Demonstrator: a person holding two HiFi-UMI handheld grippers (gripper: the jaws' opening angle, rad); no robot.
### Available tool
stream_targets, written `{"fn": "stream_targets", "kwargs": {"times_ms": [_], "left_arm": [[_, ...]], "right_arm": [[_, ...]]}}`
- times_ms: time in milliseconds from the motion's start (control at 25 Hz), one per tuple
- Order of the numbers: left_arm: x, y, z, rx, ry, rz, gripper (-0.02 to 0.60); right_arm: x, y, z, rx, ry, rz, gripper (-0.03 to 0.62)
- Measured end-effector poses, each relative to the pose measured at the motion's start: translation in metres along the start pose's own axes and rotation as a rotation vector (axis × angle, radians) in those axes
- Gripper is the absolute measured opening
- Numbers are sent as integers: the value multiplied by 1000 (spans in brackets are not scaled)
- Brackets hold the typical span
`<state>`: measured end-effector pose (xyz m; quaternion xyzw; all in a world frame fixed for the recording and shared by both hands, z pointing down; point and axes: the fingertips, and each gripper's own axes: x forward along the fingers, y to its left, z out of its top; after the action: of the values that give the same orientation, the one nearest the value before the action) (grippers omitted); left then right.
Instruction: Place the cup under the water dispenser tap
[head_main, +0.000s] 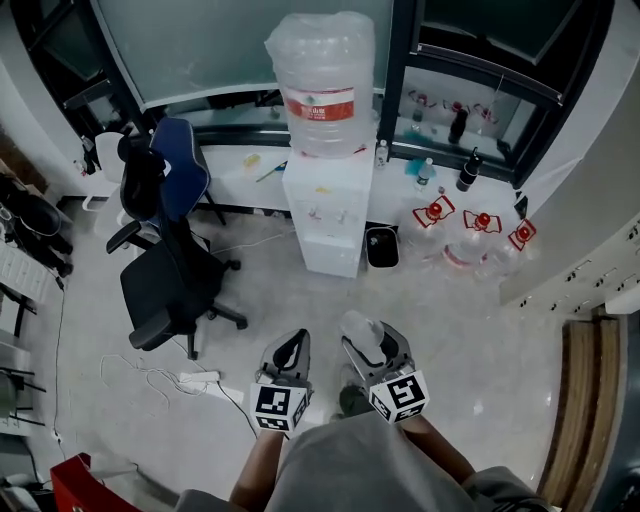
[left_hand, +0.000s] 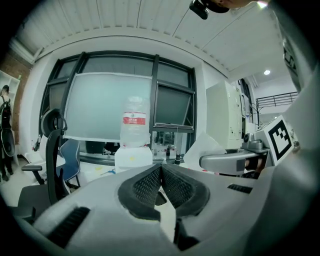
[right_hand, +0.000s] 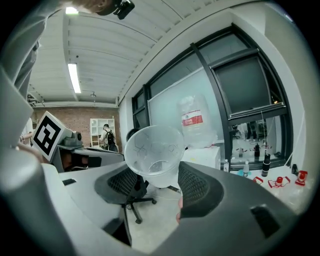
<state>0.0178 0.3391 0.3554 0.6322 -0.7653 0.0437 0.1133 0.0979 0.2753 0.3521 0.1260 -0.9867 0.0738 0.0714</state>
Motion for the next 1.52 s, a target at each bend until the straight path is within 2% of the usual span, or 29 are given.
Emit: {"fn": "stream_targets", "kwargs": {"times_ms": [160,520,1000,1240,1520], "left_arm": [[30,8,7,4,34,0,11],[97,15,18,29,46,5,11],[142,46,22,45,71,-1,11],[173,82,23,51,76,-60,11],[218,127,30,77,89,-191,11]], "right_arm": [[26,-23,7,3,2,13,252],[65,-73,10,38,10,40,252],[111,-108,4,71,24,15,252],[149,-117,2,71,37,-45,252],[201,-128,5,86,49,-170,252]]}}
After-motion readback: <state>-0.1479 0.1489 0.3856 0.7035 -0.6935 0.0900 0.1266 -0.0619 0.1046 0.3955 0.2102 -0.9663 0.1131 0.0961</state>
